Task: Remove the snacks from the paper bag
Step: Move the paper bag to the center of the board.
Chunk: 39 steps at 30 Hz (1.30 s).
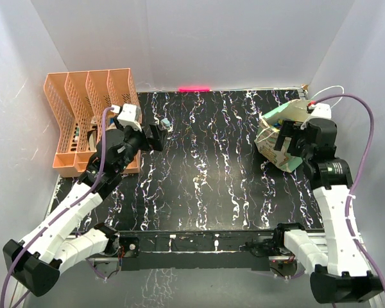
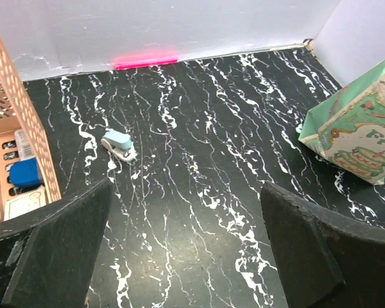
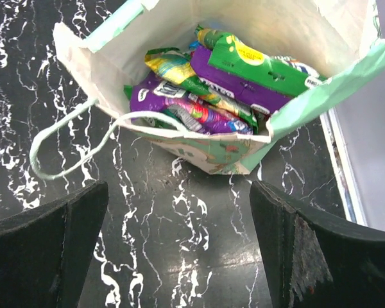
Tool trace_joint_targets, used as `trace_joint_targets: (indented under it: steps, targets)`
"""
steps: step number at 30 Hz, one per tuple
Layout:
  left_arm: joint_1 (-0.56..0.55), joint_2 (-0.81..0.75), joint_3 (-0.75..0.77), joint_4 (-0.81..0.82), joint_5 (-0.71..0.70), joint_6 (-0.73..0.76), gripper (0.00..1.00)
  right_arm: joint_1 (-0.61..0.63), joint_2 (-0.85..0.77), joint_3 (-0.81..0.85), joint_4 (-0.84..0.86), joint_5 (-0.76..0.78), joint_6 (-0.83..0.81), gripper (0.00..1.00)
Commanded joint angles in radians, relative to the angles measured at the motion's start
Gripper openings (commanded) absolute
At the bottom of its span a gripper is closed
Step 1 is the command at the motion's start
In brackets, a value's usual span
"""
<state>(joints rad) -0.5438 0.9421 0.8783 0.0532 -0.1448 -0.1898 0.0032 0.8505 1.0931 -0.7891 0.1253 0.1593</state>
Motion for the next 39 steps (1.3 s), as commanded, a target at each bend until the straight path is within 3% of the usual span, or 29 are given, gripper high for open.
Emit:
trace_joint_targets:
  steps: [1,8,15,23,34,39]
  targets:
    - [-0.023,-0.015,-0.017,0.113,0.038,0.005,0.98,-0.008,0.080,0.097,0.071,0.001,-0.105,0.95]
    - [-0.049,-0.020,-0.035,0.148,0.020,0.005,0.98,-0.010,0.180,0.169,0.114,-0.189,-0.125,0.87]
    - [-0.058,-0.020,-0.041,0.167,0.018,0.008,0.98,-0.011,0.200,0.136,0.213,-0.603,-0.173,0.81]
    - [-0.059,-0.006,-0.043,0.171,0.016,0.008,0.98,-0.011,0.177,0.042,0.291,-0.602,-0.168,0.71]
    - [-0.059,0.019,-0.041,0.165,0.011,0.010,0.98,-0.011,0.208,-0.062,0.428,-0.666,0.000,0.62]
    - [-0.058,0.029,-0.040,0.168,0.013,0.010,0.98,-0.012,0.192,-0.107,0.478,-0.616,0.048,0.64]
